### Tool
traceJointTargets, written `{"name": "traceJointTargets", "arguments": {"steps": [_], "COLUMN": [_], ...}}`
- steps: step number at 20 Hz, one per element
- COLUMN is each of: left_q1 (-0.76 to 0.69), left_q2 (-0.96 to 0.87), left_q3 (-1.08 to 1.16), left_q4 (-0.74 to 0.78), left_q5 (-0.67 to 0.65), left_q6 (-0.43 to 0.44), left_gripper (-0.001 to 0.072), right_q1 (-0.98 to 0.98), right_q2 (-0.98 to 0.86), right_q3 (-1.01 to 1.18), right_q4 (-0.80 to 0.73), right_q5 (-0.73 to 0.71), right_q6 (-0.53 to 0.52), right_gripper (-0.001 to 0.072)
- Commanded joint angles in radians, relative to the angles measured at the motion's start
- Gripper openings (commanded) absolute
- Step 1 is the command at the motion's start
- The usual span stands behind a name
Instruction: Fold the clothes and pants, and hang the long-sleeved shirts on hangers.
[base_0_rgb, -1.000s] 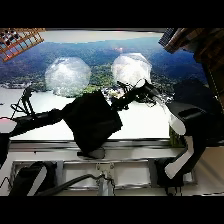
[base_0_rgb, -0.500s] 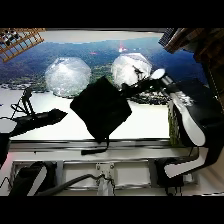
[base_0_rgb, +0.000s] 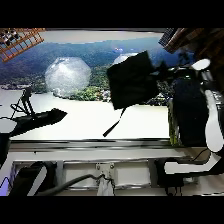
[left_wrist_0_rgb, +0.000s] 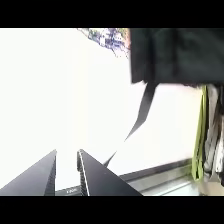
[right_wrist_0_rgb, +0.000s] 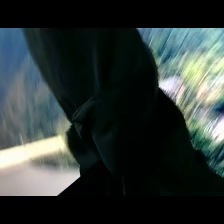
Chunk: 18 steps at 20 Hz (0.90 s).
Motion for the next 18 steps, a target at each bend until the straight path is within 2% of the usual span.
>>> {"name": "traceJointTargets", "arguments": {"steps": [1,7,10,13,18], "left_q1": [0.001,0.001,0.001,0.001,-0.011], "left_q2": [0.0,-0.001,-0.001,-0.001,0.0], "left_q3": [0.0,0.0,0.0,0.0,0.0], "left_q4": [0.0,0.0,0.0,0.0,-0.024], "left_q5": [0.02,0.026,0.039,0.041,0.04], "left_q6": [0.0,0.0,0.0,0.0,0.0], "left_gripper": [0.0147,0.0147,0.0147,0.0147,0.0147], "right_q1": [-0.113,-0.281,-0.337,-0.379,-0.478], "right_q2": [0.006,0.059,0.144,0.241,0.496], "right_q3": [0.075,0.167,0.166,0.128,-0.163], "right_q4": [-0.005,-0.011,-0.19,-0.389,-0.624], "right_q5": [-0.08,-0.115,-0.121,-0.048,-0.016], "right_q6": [0.085,0.271,0.425,0.558,0.774], "right_gripper": [0.0021,0.002,0.002,0.002,0.002]}}
